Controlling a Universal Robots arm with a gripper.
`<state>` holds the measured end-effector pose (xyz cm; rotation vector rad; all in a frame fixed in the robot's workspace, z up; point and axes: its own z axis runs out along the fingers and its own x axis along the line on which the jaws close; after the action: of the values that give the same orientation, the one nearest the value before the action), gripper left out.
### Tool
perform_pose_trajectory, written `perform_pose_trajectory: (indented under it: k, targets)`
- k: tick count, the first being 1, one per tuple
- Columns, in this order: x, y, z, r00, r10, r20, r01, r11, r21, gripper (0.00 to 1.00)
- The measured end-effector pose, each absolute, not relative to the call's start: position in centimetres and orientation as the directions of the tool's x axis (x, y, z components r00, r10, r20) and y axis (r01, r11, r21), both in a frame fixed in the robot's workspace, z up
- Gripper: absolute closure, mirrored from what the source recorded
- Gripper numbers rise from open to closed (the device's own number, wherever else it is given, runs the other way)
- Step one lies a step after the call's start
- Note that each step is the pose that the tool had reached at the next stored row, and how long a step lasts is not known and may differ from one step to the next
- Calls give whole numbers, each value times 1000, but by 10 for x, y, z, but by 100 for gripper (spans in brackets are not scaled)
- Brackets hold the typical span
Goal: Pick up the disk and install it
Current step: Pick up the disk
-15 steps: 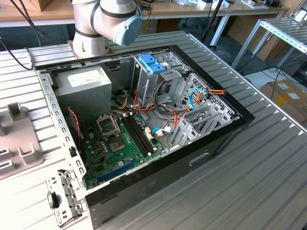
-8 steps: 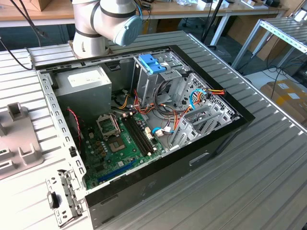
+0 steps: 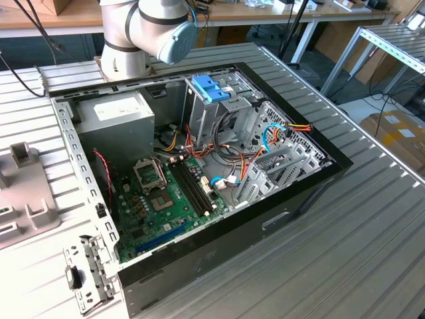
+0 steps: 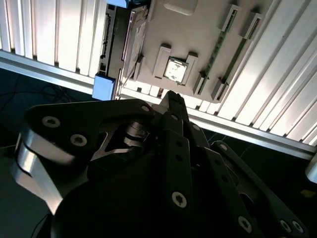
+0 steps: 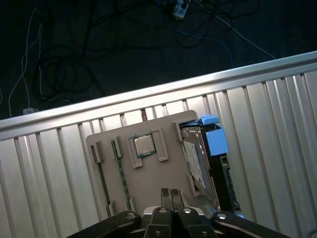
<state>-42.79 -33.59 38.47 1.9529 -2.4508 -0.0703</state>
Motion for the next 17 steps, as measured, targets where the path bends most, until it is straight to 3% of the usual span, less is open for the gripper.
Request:
perform_pose_trajectory:
  k: [17]
  targets:
    - [-428, -336, 385, -160, -987, -22, -987, 159, 39, 89]
